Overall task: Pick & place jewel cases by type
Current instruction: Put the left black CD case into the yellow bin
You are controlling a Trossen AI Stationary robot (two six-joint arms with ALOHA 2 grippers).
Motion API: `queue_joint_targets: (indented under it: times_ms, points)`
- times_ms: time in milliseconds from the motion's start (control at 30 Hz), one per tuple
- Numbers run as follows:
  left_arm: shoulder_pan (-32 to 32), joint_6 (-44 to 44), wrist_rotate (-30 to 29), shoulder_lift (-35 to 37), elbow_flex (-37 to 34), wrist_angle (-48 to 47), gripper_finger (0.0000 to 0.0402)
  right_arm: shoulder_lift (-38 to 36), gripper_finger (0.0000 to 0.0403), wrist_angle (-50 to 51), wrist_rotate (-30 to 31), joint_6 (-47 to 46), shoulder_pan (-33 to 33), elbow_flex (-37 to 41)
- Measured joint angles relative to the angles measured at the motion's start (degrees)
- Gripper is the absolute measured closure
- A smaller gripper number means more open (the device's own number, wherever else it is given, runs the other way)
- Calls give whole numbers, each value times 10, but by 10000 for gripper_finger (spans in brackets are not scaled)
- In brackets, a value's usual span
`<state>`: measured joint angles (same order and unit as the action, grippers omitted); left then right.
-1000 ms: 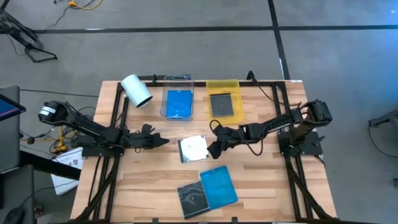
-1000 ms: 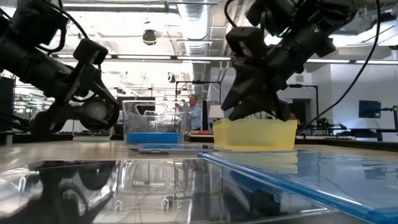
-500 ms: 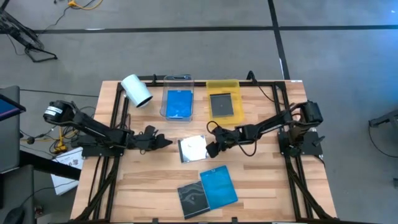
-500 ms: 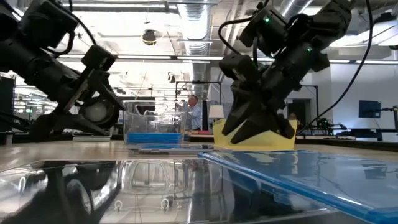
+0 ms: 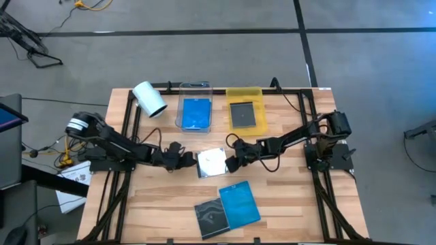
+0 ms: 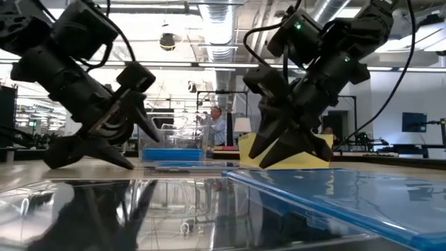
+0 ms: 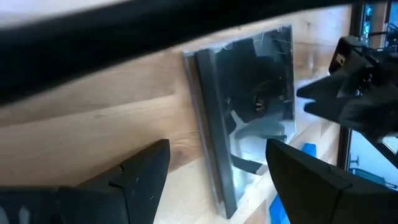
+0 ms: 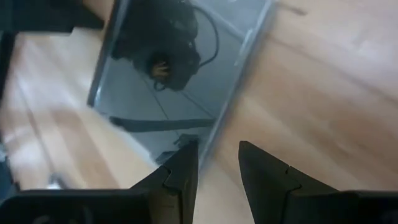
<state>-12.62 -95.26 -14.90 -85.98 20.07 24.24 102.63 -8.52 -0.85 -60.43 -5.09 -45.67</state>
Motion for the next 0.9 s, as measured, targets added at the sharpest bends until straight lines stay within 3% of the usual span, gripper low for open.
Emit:
queue_joint_targets:
  times_ms: [333,900]
  points:
    - [0,11,11,-64,59,-1,136,0,294,8,9,-2,0,0]
    - [11,7,16,-68,64,18,136,0,294,-10,9,-2,-3,0]
